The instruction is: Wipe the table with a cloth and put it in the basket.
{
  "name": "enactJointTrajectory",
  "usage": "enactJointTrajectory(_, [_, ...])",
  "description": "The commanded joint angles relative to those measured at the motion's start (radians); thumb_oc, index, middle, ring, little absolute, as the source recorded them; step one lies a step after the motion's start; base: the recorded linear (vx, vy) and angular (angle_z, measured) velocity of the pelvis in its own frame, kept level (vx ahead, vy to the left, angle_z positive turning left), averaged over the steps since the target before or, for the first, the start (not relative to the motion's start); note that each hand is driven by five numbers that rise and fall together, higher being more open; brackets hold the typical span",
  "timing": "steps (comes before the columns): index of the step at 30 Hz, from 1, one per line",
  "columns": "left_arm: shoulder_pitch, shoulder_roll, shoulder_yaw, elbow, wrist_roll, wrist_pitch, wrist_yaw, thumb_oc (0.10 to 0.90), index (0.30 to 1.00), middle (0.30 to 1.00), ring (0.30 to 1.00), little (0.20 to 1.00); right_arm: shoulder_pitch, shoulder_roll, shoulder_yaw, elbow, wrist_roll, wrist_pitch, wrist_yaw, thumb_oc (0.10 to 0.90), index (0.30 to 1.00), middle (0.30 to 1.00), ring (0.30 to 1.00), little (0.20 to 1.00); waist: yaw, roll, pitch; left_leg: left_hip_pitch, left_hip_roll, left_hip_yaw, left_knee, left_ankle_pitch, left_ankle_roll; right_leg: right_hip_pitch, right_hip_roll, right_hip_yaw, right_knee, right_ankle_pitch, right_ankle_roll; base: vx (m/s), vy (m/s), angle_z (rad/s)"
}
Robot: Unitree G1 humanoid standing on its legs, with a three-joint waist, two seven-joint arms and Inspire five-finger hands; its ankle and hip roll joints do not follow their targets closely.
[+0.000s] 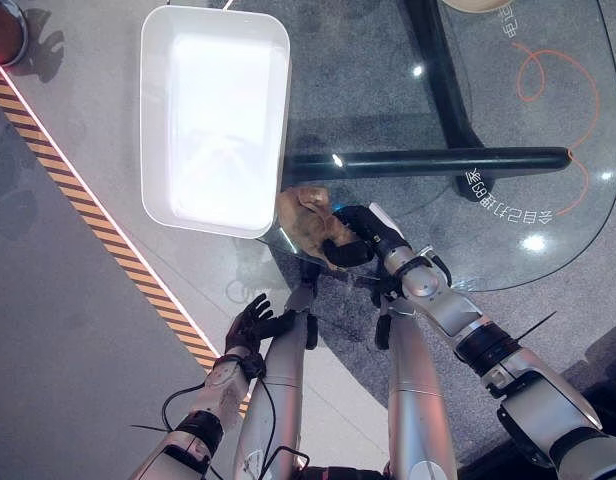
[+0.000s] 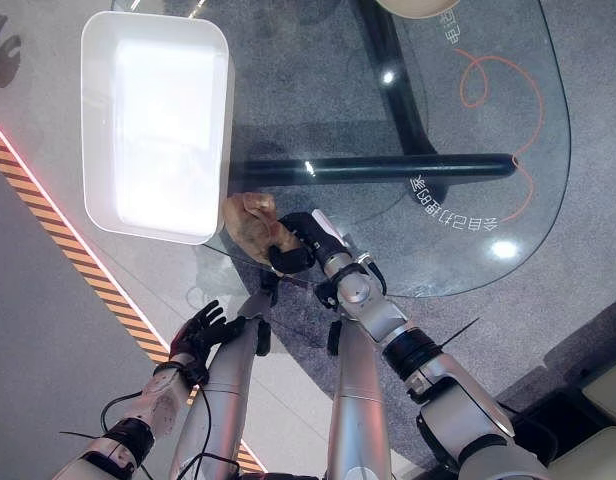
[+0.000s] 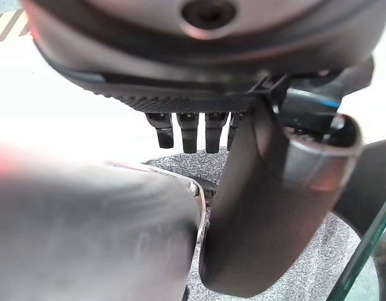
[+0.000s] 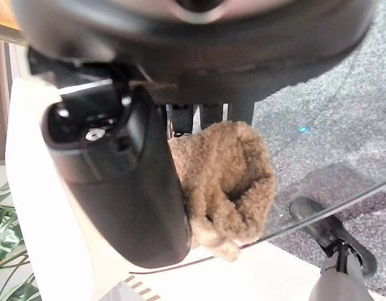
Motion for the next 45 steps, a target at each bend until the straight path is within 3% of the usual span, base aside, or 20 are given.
enactJointTrajectory(1, [0.156,-0.022,-0.044,-0.04,0.02,-0.012,0.017,0.8,0.9,0.9,0.9,0.9,0.02,-0.002,-0.006,-0.17,-0.006,-0.096,0.009,0.1,0.3,0.3,0.3,0.2,0.0,0.035,-0.013,0.004,-0.051,0.042,0.091,-0.096,0.071,-0.016,0.041,-0.063,-0.05,0.09,-0.002,0.0,0.0,0.0])
enactJointTrajectory(9, [0.175,-0.014,-0.029,-0.115,-0.058,-0.079,0.02,0.8,0.9,0.9,0.9,0.9,0.045,-0.022,-0.066,-0.17,0.027,-0.116,-0.037,0.1,0.3,0.3,0.3,0.2,-0.003,0.046,-0.013,0.02,-0.05,0.043,0.085,-0.096,0.072,-0.009,0.04,-0.058,-0.046,0.089,-0.002,0.0,0.0,0.0])
enactJointTrajectory(16, [0.232,-0.007,0.03,-0.163,-0.157,-0.091,-0.027,0.8,0.9,0.9,0.9,0.9,0.106,-0.025,-0.135,-0.227,0.03,-0.127,-0.047,0.1,0.3,0.3,0.3,0.2,-0.003,0.046,-0.013,0.064,-0.055,0.037,0.074,-0.099,0.072,0.035,0.043,-0.058,-0.048,0.076,-0.006,-0.01,-0.004,0.0])
enactJointTrajectory(17, [0.236,-0.002,0.05,-0.18,-0.177,-0.09,-0.05,0.8,0.9,0.9,0.9,0.9,0.112,-0.028,-0.154,-0.242,0.034,-0.129,-0.043,0.1,0.3,0.3,0.3,0.2,-0.006,0.041,-0.013,0.054,-0.057,0.042,0.06,-0.066,0.077,0.027,0.039,-0.064,-0.064,0.106,-0.014,0.0,0.0,0.0])
enactJointTrajectory(18, [0.254,-0.001,0.047,-0.182,-0.18,-0.09,-0.056,0.8,0.9,0.9,0.9,0.9,0.13,-0.026,-0.155,-0.244,0.035,-0.13,-0.043,0.1,0.3,0.3,0.3,0.2,-0.004,0.044,-0.013,0.085,-0.056,0.035,0.068,-0.099,0.073,0.055,0.043,-0.059,-0.05,0.074,-0.006,-0.09,-0.039,0.01])
enactJointTrajectory(19, [0.252,0.002,0.062,-0.197,-0.194,-0.09,-0.073,0.8,0.9,0.9,0.9,0.9,0.131,-0.031,-0.166,-0.258,0.038,-0.132,-0.04,0.1,0.3,0.3,0.3,0.2,-0.006,0.039,-0.013,0.07,-0.056,0.041,0.055,-0.067,0.077,0.043,0.04,-0.064,-0.064,0.103,-0.014,0.0,0.0,0.0])
enactJointTrajectory(31, [0.352,0.027,0.117,-0.33,-0.26,-0.019,-0.164,0.8,0.9,0.9,0.9,0.9,0.251,-0.019,-0.248,-0.328,0.05,-0.176,-0.023,0.1,0.3,0.3,0.3,0.2,0.006,0.018,-0.013,0.237,-0.055,0.02,0.003,-0.069,0.072,0.231,0.033,-0.088,-0.1,0.073,-0.015,-0.04,-0.065,0.01])
enactJointTrajectory(39, [0.432,0.056,0.133,-0.53,-0.269,0.001,-0.195,0.8,0.9,0.9,0.9,0.9,0.349,-0.007,-0.325,-0.428,0.117,-0.22,-0.045,0.1,0.3,0.3,0.3,0.2,0.016,0.006,-0.013,0.342,-0.058,-0.003,-0.006,-0.082,0.074,0.352,0.025,-0.102,-0.112,0.05,-0.017,0.02,-0.059,0.07])
enactJointTrajectory(40, [0.448,0.061,0.123,-0.615,-0.293,0.012,-0.216,0.8,0.9,0.9,0.9,0.9,0.383,-0.007,-0.348,-0.469,0.15,-0.236,-0.032,0.1,0.3,0.3,0.3,0.2,0.016,0.002,-0.013,0.361,-0.059,-0.006,-0.007,-0.085,0.077,0.376,0.024,-0.106,-0.116,0.047,-0.019,0.02,-0.042,0.09])
enactJointTrajectory(45, [0.453,0.065,0.119,-0.753,-0.361,-0.03,-0.232,0.8,0.9,0.9,0.9,0.9,0.458,0.003,-0.385,-0.568,0.19,-0.293,0.003,0.1,0.3,0.3,0.3,0.2,0.009,-0.014,-0.013,0.389,-0.058,-0.005,0.002,-0.093,0.084,0.411,0.029,-0.105,-0.111,0.038,-0.022,0.03,-0.06,0.06])
